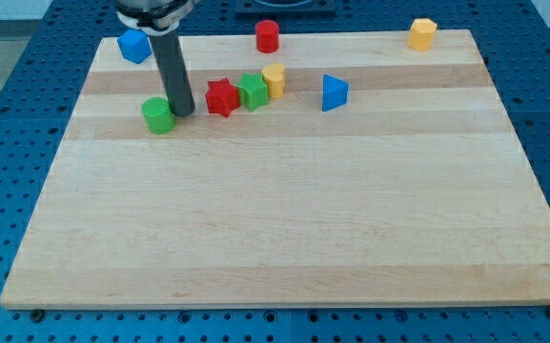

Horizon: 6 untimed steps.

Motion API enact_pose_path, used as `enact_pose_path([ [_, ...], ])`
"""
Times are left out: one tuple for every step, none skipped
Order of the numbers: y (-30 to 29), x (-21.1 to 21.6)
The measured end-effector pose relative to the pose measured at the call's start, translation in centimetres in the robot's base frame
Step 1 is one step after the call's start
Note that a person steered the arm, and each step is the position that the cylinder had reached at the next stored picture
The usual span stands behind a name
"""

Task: Put the green circle at the center left

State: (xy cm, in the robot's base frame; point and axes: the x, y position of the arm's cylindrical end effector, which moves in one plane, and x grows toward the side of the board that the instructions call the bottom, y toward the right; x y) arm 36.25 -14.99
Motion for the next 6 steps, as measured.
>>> enact_pose_path([
  [-1.6, 0.9],
  [-3.5, 1.1],
  [-4.8, 1.1],
  [-6.4, 1.3],
  [-6.7, 1.3],
  [-4.1, 1.3],
])
